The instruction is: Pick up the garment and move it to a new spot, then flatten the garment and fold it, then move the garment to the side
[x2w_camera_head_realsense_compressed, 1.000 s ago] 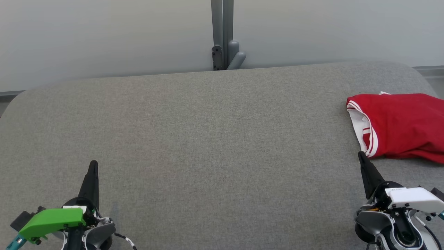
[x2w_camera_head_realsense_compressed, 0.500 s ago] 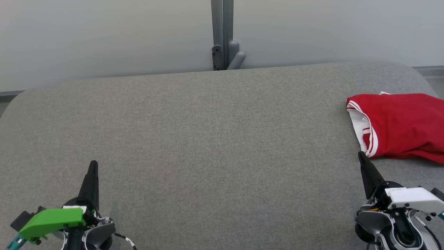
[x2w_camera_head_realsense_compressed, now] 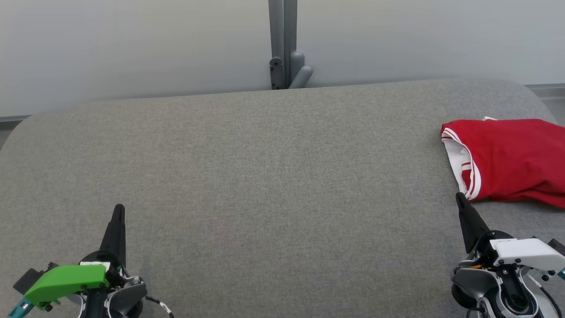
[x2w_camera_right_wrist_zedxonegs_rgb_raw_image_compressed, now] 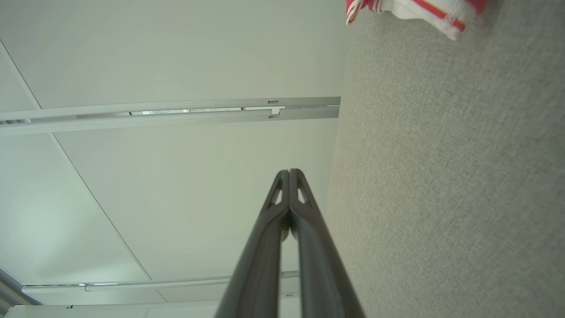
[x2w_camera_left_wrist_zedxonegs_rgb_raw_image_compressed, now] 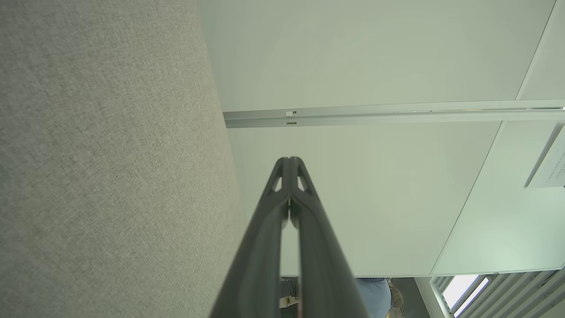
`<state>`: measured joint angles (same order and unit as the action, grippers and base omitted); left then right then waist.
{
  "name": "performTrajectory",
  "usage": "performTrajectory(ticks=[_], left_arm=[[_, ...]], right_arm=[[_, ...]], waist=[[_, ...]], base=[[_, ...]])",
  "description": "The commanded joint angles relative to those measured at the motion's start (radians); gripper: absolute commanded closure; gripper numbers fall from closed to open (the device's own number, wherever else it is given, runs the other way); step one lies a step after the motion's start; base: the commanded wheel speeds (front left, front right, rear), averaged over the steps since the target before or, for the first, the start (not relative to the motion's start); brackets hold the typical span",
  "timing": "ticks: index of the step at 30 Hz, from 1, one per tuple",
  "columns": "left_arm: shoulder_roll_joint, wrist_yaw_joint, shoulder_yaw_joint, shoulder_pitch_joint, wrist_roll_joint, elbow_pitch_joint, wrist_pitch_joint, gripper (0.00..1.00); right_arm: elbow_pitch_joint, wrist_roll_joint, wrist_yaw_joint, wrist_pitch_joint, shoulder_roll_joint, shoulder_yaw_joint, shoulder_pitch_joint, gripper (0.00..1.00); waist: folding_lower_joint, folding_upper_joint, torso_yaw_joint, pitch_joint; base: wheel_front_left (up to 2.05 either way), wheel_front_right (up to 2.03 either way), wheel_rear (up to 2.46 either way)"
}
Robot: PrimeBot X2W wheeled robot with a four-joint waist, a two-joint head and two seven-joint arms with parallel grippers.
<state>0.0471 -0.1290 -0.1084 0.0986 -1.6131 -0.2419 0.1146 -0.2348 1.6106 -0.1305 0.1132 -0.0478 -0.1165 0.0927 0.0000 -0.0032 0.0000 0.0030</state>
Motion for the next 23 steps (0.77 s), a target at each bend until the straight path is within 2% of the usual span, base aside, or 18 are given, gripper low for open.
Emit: performTrajectory(ticks=[1,23], left_arm=[[0.006,-0.005,-0.004,0.015,-0.002,0.001,0.004,1.00],[0.006,-0.005,-0.004,0.015,-0.001,0.001,0.004,1.00]], right_arm=[[0.004,0.007,0.000,0.002,-0.005,0.001,0.010,1.00],[0.004,0.007,0.000,0.002,-0.005,0.001,0.010,1.00]], waist=[[0.0000,0.0032,0.000,0.000],[0.0000,0.0032,0.000,0.000]], base=[[0.00,0.00,0.00],[0.00,0.00,0.00]])
